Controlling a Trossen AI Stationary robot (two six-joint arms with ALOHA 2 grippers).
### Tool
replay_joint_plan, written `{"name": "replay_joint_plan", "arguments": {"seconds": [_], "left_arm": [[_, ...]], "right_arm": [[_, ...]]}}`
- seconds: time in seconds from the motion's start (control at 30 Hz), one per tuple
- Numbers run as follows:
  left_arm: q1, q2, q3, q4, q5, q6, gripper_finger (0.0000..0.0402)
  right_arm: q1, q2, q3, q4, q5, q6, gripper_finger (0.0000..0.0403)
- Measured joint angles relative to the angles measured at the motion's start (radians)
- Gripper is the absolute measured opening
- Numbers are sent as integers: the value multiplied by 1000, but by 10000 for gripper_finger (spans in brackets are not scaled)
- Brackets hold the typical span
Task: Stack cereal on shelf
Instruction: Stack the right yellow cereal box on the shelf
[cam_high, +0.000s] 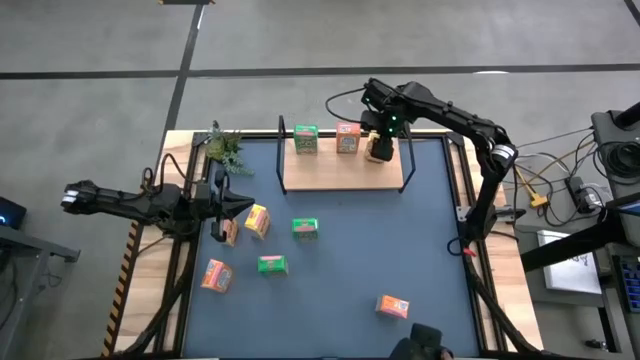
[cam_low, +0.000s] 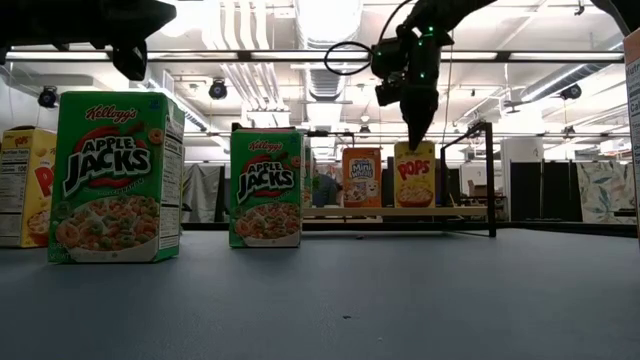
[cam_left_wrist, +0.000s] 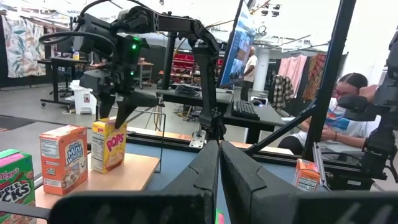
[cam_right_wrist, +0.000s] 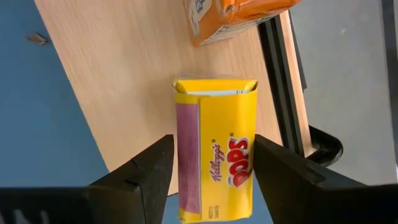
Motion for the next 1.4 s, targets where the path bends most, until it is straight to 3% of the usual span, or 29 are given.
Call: {"name": "replay_joint_plan", "arguments": {"seconds": [0.43, 0.7, 0.8, 1.0, 1.4], "left_arm": [[0, 0, 0, 0, 0, 0, 0], [0, 0, 0, -8, 0, -8, 0], [0, 0, 0, -10, 0, -14, 0], [0, 0, 0, -22, 0, -14, 0], [0, 0, 0, -22, 0, -37, 0]], "right_arm": [[33, -11, 149, -146, 1, 137, 191], [64, -20, 123, -109, 35, 267, 109], [63, -20, 92, -79, 107, 290, 71], [62, -20, 34, -38, 106, 277, 16], [62, -24, -32, 51, 151, 227, 9]]}}
